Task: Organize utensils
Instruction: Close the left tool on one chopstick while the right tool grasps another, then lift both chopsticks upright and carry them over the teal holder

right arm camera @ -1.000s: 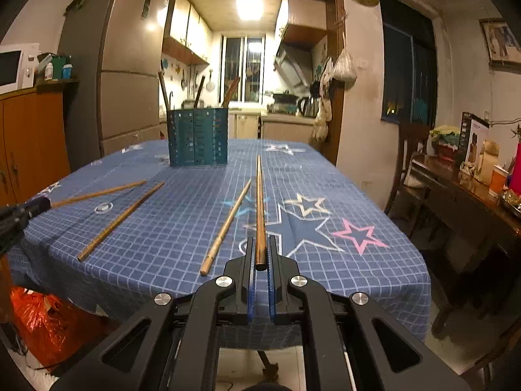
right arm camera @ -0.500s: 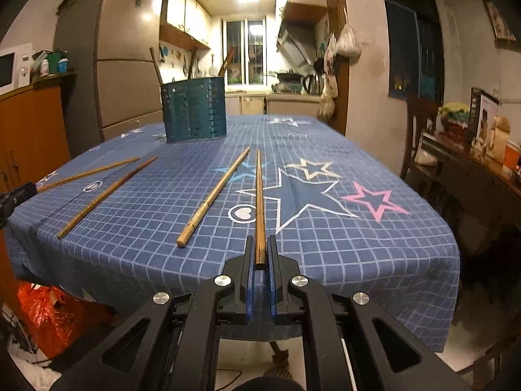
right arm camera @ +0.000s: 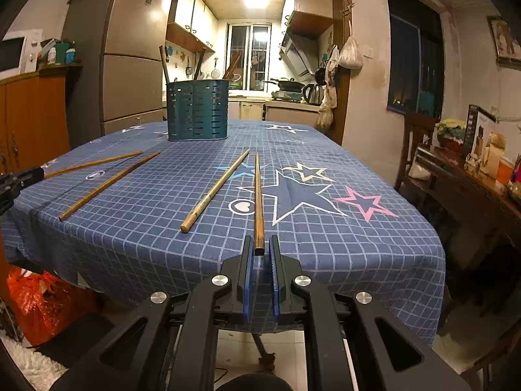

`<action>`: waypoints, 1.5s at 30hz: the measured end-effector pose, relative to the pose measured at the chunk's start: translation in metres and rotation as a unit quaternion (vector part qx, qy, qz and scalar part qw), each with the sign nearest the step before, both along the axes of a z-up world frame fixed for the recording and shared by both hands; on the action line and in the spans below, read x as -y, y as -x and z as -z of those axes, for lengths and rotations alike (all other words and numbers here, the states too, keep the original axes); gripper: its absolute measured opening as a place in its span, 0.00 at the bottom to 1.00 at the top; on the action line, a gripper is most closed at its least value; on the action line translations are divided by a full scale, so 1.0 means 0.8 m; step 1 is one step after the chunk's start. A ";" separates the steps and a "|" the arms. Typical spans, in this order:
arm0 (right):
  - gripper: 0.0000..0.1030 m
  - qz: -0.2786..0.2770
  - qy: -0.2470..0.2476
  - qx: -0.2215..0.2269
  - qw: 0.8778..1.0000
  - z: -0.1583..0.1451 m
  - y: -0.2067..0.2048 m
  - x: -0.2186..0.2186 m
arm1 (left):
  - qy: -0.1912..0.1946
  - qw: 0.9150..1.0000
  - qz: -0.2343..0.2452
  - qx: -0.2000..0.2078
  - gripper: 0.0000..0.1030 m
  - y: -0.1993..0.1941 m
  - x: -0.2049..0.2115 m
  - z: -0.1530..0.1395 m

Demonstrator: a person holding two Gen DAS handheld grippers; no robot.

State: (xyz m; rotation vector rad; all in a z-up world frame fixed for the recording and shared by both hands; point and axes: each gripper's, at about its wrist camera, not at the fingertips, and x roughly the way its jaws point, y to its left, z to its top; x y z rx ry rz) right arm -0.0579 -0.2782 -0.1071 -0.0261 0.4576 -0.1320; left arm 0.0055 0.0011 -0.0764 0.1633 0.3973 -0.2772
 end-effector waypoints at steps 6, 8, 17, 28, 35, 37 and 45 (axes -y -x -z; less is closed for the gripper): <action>0.11 0.002 0.017 0.000 1.000 0.003 -0.009 -0.005 | -0.004 1.000 0.005 -0.002 0.05 0.001 0.004 0.000; 0.11 0.000 0.007 0.000 1.000 0.004 -0.008 -0.001 | -0.006 1.000 0.006 0.000 0.05 0.002 0.005 -0.001; 0.07 0.003 -0.030 0.007 1.000 -0.014 -0.007 0.009 | -0.002 1.000 0.005 0.004 0.05 -0.003 0.000 -0.005; 0.07 -0.014 -0.031 0.087 0.996 -0.102 0.005 0.016 | 0.012 0.999 0.011 0.034 0.05 -0.008 0.000 -0.037; 0.07 -0.031 -0.049 0.114 0.992 -0.149 -0.016 0.037 | 0.030 0.999 0.016 0.034 0.05 -0.029 -0.001 -0.067; 0.07 -0.030 -0.049 0.117 0.992 -0.159 -0.025 0.042 | 0.030 0.999 0.015 0.041 0.05 -0.033 -0.004 -0.074; 0.07 -0.035 -0.040 0.104 0.993 -0.158 -0.025 0.040 | -0.003 0.999 0.053 0.005 0.06 0.000 -0.028 -0.033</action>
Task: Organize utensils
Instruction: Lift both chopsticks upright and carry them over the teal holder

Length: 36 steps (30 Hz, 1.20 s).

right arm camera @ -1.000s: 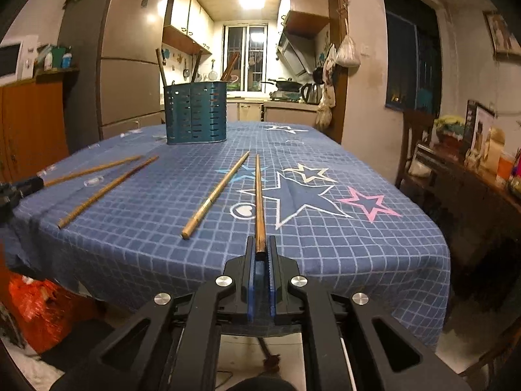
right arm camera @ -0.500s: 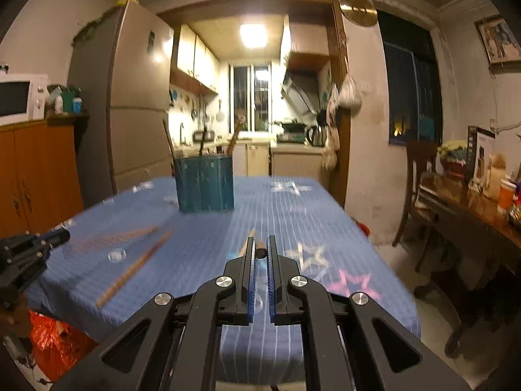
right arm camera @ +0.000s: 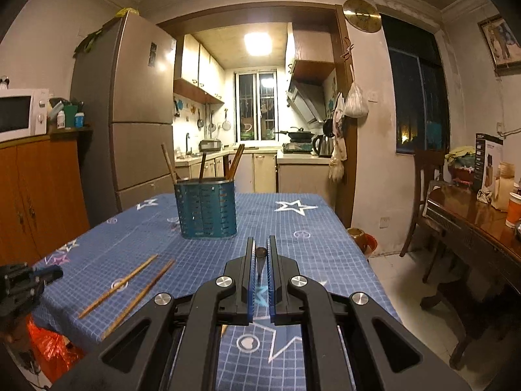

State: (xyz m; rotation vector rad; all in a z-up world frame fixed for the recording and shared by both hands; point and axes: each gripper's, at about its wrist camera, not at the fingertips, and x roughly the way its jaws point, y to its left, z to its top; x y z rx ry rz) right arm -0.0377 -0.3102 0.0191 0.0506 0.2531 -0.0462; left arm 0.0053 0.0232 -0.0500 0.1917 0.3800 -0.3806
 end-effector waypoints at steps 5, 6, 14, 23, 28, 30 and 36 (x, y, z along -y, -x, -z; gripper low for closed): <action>0.07 0.002 -0.004 -0.017 1.000 0.008 0.003 0.001 | -0.036 0.999 -0.001 -0.010 0.07 0.017 0.013 0.039; 0.07 0.003 -0.006 -0.019 1.000 0.009 0.004 0.002 | -0.039 0.999 -0.001 -0.008 0.08 0.019 0.012 0.043; 0.07 0.004 -0.008 -0.023 1.000 0.007 0.005 0.002 | -0.040 0.999 -0.025 -0.027 0.17 -0.006 0.019 0.066; 0.07 -0.001 0.001 -0.016 1.000 0.001 0.003 -0.002 | -0.025 0.999 -0.024 -0.025 0.05 0.003 0.014 0.072; 0.07 -0.007 0.007 -0.006 1.000 -0.007 0.002 -0.006 | -0.003 0.999 -0.033 -0.025 0.05 -0.004 0.005 0.052; 0.07 -0.009 0.010 -0.002 1.000 -0.013 0.000 -0.007 | 0.003 0.999 -0.037 -0.012 0.05 -0.004 0.002 0.035; 0.07 -0.018 0.016 0.007 1.000 -0.028 -0.009 -0.009 | 0.032 0.998 -0.043 0.015 0.05 -0.017 -0.005 -0.017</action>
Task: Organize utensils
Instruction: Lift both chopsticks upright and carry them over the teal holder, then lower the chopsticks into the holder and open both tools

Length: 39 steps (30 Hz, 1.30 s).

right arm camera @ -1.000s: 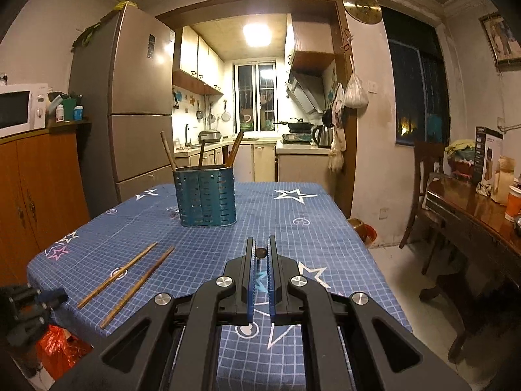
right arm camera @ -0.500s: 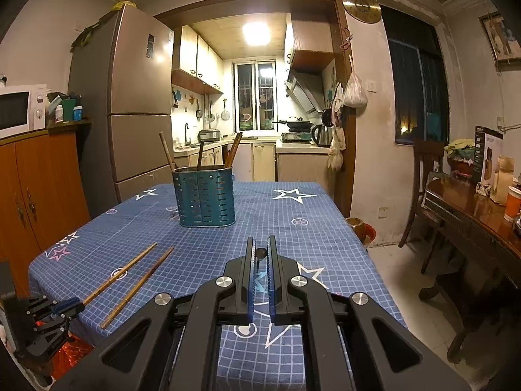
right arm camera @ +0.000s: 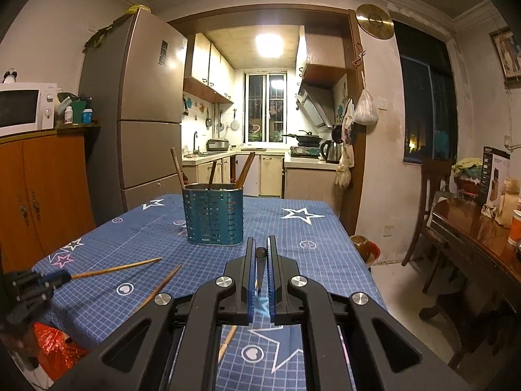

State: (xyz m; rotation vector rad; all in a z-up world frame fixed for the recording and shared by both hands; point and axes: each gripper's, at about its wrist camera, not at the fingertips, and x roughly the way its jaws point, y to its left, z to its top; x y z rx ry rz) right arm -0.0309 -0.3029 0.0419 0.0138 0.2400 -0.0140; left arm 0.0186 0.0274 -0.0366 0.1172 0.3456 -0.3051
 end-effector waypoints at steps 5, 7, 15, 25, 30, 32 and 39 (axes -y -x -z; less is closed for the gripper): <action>0.07 -0.004 0.001 0.010 1.000 -0.018 -0.011 0.005 | 0.007 1.000 0.006 0.009 0.05 -0.018 0.003 -0.038; 0.07 -0.005 0.005 0.013 1.000 -0.026 -0.018 0.006 | 0.008 1.000 0.013 0.005 0.05 -0.029 0.006 -0.054; 0.07 -0.011 -0.009 0.015 1.000 -0.058 -0.055 0.026 | 0.032 0.999 0.028 -0.016 0.05 -0.076 0.010 -0.122; 0.07 -0.032 -0.020 0.009 0.999 -0.090 -0.089 0.027 | 0.052 0.997 0.048 -0.035 0.05 -0.108 0.035 -0.175; 0.07 -0.057 -0.017 0.009 0.998 -0.119 -0.096 0.013 | 0.050 0.995 0.062 -0.052 0.05 -0.117 0.046 -0.203; 0.07 -0.070 -0.016 0.006 0.997 -0.130 -0.099 0.005 | 0.048 0.995 0.064 -0.056 0.05 -0.120 0.047 -0.210; 0.07 -0.103 -0.018 -0.007 0.994 -0.163 -0.120 -0.014 | 0.033 0.996 0.073 -0.049 0.05 -0.139 0.066 -0.248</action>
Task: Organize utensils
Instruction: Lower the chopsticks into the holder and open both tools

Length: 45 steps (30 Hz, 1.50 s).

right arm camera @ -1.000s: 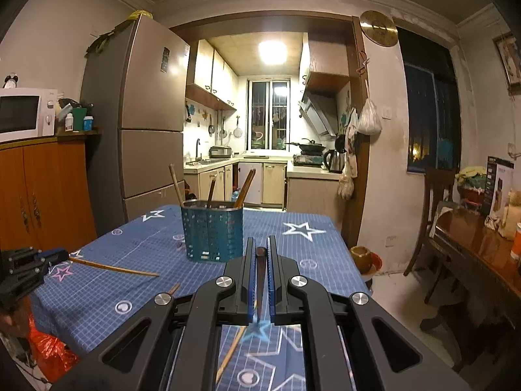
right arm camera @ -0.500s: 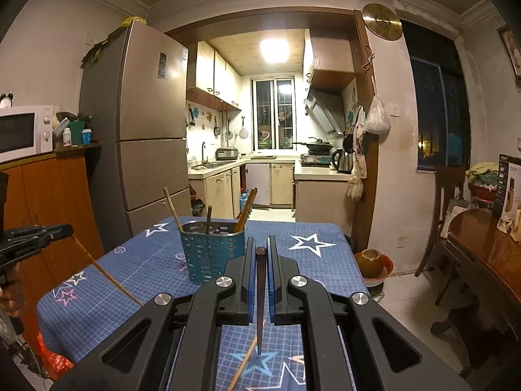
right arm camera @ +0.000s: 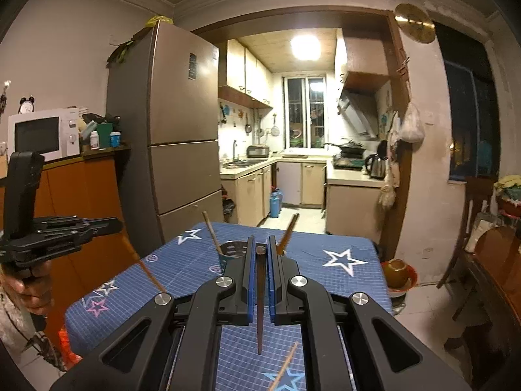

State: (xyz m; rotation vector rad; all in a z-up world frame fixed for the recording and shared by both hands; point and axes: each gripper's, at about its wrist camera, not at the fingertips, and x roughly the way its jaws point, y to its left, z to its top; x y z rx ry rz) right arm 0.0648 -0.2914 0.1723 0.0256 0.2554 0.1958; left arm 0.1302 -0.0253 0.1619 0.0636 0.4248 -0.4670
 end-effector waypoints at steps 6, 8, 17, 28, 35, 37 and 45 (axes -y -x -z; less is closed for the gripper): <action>0.07 -0.018 0.003 -0.035 0.999 -0.027 -0.040 -0.010 | -0.015 1.000 0.005 0.012 0.05 -0.027 0.026 -0.040; 0.07 -0.020 0.001 -0.038 0.999 -0.042 -0.057 -0.011 | -0.015 1.000 0.003 0.014 0.05 -0.039 0.032 -0.051; 0.07 -0.015 -0.011 -0.015 1.000 -0.109 -0.129 -0.013 | 0.010 1.000 -0.023 0.016 0.05 -0.121 0.051 -0.096; 0.07 0.022 0.005 0.000 1.000 -0.093 -0.245 -0.024 | 0.003 0.998 -0.059 0.004 0.05 -0.210 0.069 -0.069; 0.07 0.031 -0.005 -0.040 0.999 -0.039 -0.301 -0.032 | -0.009 0.997 -0.072 -0.022 0.05 -0.247 0.075 -0.016; 0.07 0.030 -0.008 -0.055 0.998 -0.025 -0.313 -0.033 | -0.008 0.997 -0.071 -0.033 0.05 -0.254 0.076 0.004; 0.08 0.033 -0.001 -0.101 0.994 0.026 -0.340 -0.047 | 0.015 0.994 -0.095 -0.053 0.06 -0.266 0.071 0.055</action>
